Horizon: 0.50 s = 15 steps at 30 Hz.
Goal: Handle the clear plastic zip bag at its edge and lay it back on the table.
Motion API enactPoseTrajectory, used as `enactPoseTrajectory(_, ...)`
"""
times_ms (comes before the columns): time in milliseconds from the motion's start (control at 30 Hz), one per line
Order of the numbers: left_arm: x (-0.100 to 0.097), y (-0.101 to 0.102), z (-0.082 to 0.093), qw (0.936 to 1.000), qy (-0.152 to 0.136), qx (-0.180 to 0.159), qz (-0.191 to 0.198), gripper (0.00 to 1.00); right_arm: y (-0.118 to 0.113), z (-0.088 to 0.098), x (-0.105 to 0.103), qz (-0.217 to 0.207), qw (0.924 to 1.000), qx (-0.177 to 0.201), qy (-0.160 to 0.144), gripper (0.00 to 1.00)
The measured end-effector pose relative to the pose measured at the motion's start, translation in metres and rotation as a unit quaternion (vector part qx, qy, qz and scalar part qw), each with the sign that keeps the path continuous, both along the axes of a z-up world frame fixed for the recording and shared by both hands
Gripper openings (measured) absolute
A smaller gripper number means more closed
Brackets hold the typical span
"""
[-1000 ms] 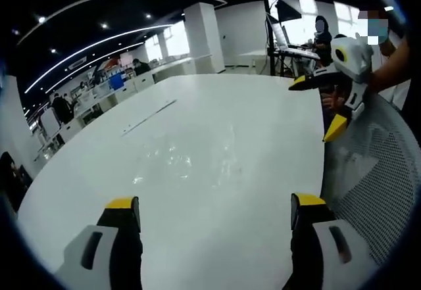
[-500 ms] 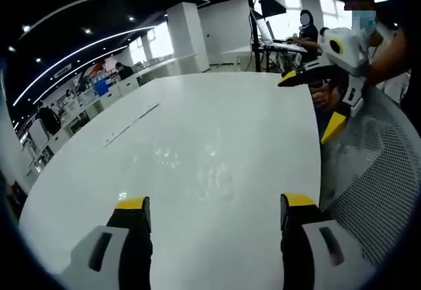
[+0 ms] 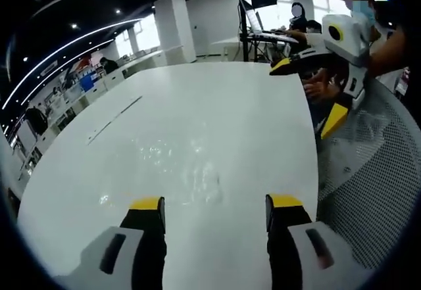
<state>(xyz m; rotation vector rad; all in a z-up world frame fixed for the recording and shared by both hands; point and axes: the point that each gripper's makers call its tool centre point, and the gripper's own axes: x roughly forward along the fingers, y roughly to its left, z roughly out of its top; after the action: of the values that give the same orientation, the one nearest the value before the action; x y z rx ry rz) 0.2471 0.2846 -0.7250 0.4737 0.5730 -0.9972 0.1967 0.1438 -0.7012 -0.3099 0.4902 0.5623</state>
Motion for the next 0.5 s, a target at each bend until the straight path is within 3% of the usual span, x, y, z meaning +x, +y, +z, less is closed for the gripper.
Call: enactPoseTrajectory(500,0.006,-0.018,-0.018,0.9993,0.022,0.024,-0.018,0.53,-0.001,-0.001,0.000,-0.004,1.0000,0.000,0.001,0.94)
